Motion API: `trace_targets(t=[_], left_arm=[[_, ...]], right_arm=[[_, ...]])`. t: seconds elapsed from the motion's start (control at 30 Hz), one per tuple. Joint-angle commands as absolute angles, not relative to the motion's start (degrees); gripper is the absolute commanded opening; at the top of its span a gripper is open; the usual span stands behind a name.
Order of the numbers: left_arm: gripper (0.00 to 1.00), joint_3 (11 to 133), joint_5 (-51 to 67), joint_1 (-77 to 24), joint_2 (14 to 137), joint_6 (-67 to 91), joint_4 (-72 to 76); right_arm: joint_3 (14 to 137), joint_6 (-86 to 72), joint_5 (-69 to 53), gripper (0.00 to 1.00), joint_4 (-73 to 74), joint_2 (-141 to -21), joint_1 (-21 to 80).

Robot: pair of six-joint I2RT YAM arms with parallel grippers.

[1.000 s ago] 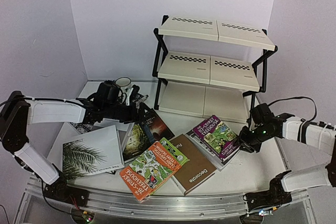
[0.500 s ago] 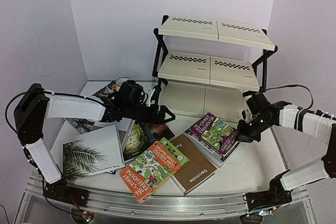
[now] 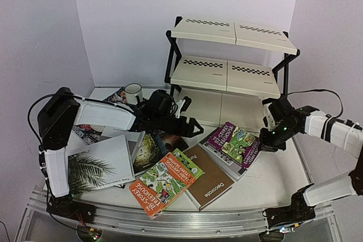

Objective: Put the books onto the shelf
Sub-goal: Adjust the book pile.

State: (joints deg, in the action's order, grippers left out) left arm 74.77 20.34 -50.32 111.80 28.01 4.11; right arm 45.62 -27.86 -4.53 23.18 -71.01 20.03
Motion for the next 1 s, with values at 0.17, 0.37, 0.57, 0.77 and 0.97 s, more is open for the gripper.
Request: trace_targets(t=[0.17, 0.37, 0.57, 0.77, 0.97], left_arm=[[0.83, 83.04, 21.03, -52.01, 117.08, 25.85, 5.23], [0.78, 86.65, 21.47, -52.67, 120.58, 25.52, 4.85], [0.74, 90.8, 22.67, -53.19, 124.75, 25.94, 4.23], [0.66, 94.41, 23.65, -53.44, 128.12, 26.41, 2.75], [0.55, 96.03, 25.29, -53.74, 129.62, 27.01, 1.38]], right_arm=[[46.13, -29.44, 0.84, 0.54, 29.12, -66.53, 20.31], [41.44, -35.07, -3.38, 0.65, 25.92, -62.23, 20.36], [36.94, -39.37, -8.26, 0.65, 20.78, -61.49, 20.37], [34.65, -42.49, -11.39, 0.62, 15.72, -62.42, 20.31], [34.49, -43.6, -12.1, 0.6, 13.49, -64.07, 20.35]])
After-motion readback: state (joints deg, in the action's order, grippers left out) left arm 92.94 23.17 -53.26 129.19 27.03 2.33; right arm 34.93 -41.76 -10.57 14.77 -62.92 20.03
